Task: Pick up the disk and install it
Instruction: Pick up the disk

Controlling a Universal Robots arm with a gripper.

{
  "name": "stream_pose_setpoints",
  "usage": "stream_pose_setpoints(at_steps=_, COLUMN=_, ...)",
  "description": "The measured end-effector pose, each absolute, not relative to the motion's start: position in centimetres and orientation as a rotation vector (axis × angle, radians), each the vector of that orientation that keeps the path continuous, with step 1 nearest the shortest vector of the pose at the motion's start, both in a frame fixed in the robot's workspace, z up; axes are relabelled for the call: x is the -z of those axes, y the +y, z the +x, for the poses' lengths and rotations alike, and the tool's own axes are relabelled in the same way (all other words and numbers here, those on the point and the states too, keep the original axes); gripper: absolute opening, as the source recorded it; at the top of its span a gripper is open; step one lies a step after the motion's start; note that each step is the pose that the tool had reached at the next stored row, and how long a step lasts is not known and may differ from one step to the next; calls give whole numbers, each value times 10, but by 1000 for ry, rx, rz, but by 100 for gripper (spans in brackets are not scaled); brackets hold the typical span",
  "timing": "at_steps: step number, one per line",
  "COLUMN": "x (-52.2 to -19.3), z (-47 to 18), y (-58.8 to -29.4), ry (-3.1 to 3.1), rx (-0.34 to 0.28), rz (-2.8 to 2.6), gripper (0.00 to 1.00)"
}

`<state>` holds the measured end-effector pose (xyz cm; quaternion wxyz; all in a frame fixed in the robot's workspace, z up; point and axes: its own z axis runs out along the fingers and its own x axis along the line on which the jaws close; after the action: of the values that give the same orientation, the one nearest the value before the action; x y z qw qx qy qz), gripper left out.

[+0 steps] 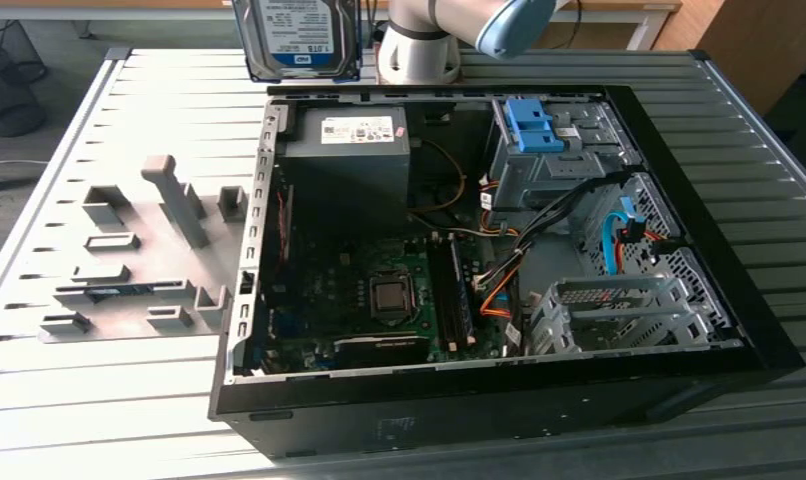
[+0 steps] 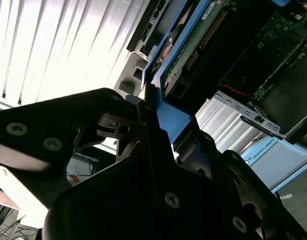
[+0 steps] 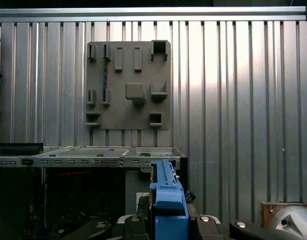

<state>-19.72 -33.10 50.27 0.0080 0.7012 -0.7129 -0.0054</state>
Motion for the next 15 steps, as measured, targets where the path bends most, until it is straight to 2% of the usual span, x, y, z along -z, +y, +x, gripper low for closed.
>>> stream_pose_setpoints(at_steps=15, x=-503, z=-197, y=-331, ry=-2228, rx=17, rz=2192, gripper=36)
